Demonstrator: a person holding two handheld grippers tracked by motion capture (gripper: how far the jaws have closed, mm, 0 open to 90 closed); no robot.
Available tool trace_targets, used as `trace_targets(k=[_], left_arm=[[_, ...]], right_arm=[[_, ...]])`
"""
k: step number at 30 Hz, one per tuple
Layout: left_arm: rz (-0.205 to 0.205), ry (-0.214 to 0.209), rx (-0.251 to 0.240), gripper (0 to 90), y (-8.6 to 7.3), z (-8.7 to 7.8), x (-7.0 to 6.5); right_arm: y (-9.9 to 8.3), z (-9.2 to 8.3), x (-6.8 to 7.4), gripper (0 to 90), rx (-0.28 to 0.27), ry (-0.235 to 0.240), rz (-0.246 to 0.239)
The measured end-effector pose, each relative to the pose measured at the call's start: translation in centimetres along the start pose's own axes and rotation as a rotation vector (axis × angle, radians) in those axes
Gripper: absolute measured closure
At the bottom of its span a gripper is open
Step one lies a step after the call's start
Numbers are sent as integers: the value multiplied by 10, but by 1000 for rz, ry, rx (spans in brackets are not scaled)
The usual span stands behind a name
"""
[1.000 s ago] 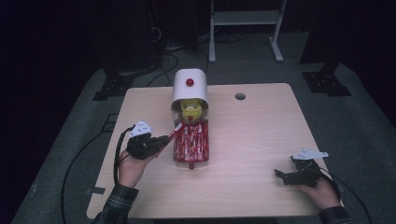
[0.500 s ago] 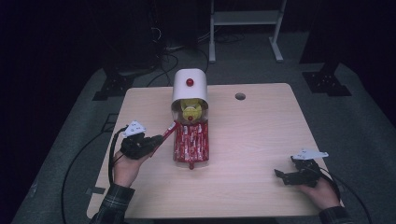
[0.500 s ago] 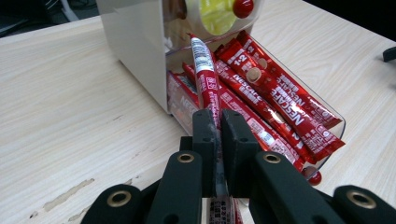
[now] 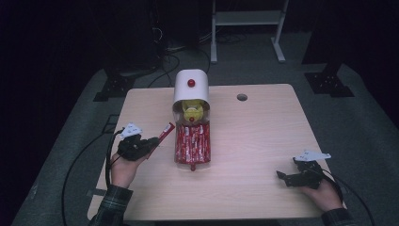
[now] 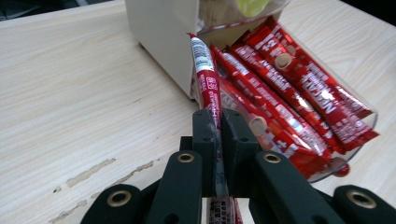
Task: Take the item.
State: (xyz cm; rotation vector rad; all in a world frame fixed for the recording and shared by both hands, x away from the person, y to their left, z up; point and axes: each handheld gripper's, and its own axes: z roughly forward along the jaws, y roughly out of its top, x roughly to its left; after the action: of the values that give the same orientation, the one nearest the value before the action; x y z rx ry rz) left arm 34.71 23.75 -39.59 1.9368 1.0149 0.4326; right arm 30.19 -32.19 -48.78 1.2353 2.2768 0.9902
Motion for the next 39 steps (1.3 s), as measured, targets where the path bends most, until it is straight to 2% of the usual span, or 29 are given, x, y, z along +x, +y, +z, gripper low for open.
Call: trace_targets(k=[12,24,33,39], left_arm=[[-27,29,33,847,-10,17,8],[-20,56,99,847,-17,38,15],[-47,60,144,846,-25,51,21],[-45,64,162,845,-27,56,22]], right_arm=[[0,0,0,78,0,0,0],[0,0,0,79,0,0,0],[0,0,0,78,0,0,0],[0,0,0,78,0,0,0]])
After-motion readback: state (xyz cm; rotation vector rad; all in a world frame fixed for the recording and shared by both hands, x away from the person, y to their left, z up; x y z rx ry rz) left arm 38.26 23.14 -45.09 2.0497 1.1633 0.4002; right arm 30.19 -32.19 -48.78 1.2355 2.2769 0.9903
